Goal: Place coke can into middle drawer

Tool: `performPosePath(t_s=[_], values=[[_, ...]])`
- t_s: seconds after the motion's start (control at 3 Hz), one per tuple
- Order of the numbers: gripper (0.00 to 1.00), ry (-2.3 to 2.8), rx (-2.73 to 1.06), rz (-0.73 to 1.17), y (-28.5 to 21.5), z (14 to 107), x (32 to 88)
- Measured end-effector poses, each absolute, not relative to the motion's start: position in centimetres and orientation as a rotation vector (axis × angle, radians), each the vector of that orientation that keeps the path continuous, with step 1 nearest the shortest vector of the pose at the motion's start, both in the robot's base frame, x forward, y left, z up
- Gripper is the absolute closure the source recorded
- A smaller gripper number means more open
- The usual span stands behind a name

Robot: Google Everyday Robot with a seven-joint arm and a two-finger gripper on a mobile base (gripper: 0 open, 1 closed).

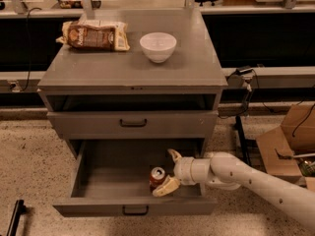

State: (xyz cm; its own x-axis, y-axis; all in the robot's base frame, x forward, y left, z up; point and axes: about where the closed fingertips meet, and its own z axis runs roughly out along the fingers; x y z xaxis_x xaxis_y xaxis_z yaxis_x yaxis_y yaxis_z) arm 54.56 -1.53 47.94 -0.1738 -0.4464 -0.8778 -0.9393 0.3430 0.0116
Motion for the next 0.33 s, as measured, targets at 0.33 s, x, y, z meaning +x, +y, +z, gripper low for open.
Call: performPosePath(t_s=[0.33], values=[[0.0, 1.774, -1.23, 0.743, -1.83, 48.12, 54.5]])
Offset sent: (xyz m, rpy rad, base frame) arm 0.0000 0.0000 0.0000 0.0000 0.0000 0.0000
